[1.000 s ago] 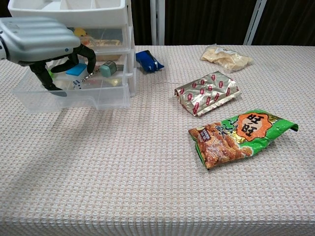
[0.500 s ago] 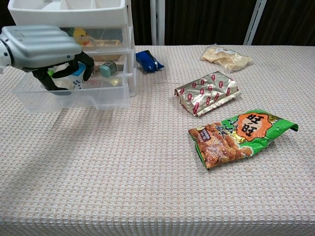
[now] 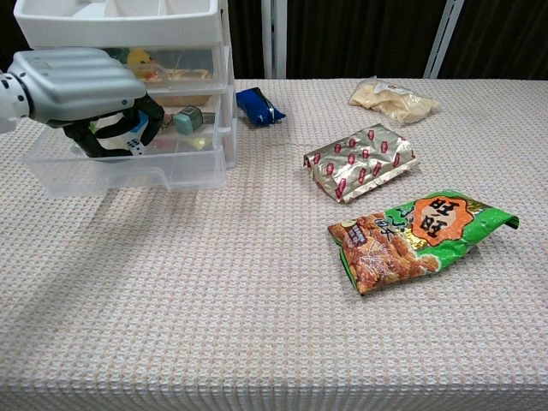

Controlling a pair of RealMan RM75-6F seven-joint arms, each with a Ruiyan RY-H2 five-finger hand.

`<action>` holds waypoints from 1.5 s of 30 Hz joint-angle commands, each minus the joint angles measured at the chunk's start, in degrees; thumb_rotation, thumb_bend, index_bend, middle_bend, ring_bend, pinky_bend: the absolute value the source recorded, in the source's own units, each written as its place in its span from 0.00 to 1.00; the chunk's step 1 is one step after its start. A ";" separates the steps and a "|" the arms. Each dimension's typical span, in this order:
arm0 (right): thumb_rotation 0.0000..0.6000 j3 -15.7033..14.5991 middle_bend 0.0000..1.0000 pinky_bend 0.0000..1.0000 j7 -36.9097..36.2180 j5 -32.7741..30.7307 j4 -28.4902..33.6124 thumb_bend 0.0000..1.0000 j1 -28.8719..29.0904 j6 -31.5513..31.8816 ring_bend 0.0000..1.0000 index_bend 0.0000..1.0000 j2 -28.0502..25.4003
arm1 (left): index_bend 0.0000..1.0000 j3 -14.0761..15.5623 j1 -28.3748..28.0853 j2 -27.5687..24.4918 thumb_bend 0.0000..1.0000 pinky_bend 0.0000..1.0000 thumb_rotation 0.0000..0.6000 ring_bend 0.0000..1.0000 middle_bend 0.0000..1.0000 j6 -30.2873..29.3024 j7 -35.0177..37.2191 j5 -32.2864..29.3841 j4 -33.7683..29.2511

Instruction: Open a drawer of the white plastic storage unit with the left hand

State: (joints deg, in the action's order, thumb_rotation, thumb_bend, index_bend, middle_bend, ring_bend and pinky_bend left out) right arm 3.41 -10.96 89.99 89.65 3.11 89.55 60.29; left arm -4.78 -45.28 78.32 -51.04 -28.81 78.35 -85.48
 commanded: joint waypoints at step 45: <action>1.00 -0.20 0.08 0.00 -0.29 0.53 -0.08 0.19 -0.15 0.18 0.00 0.00 0.30 | 0.19 3.43 2.93 9.36 0.09 1.00 1.00 0.79 0.58 -14.98 -0.60 21.09 -4.30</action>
State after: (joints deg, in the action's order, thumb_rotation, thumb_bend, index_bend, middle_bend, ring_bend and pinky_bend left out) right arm 3.20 -11.21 90.50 89.56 2.99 89.69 60.60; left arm 0.20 -45.52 90.04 -58.29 -32.12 98.74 -86.42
